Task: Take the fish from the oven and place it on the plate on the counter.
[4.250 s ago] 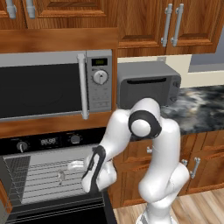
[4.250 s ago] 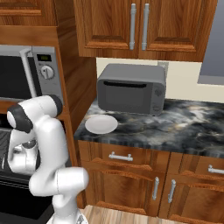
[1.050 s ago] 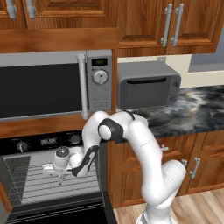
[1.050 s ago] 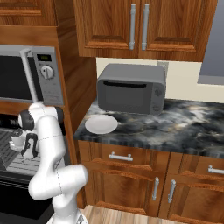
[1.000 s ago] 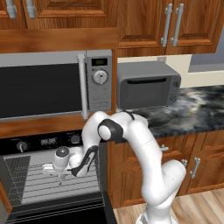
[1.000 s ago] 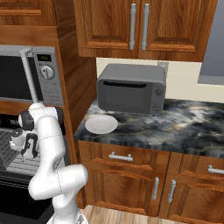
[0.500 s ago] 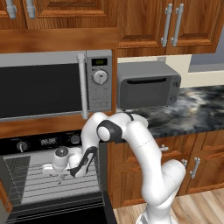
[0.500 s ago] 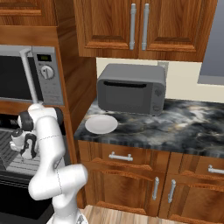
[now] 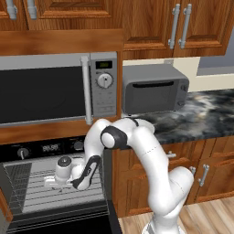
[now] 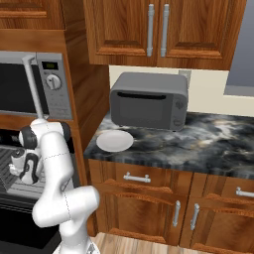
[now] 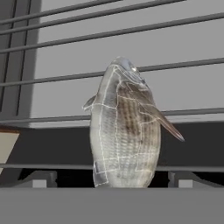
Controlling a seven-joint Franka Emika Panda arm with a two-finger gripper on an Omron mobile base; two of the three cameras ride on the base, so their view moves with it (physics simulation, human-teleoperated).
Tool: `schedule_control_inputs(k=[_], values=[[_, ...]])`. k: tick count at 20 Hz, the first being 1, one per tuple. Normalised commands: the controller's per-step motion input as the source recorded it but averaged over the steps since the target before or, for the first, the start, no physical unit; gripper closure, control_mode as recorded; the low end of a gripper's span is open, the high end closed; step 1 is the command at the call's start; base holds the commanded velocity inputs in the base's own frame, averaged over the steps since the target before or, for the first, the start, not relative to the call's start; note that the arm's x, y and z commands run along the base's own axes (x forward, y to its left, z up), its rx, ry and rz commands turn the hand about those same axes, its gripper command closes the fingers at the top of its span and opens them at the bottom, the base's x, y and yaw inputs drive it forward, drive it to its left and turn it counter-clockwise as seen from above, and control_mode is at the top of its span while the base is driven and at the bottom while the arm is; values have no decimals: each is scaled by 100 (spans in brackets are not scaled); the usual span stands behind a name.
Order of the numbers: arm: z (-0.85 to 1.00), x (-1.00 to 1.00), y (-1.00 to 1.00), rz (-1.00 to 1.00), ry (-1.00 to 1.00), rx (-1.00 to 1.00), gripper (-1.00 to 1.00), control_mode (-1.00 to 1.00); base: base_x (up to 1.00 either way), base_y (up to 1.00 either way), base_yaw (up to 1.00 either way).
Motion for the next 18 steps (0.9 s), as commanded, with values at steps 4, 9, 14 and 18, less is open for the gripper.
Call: schedule_control_inputs(k=[4,9,14,18], values=[[-29,0,6,0,4,-4,-100,-100,0,0,0],[-3,3,4,0,0,-2,-100,-100,0,0,0],[-1,-3,0,0,1,0,-100,-100,0,0,0],[-11,-5,0,0,1,0,-100,-100,0,0,0]])
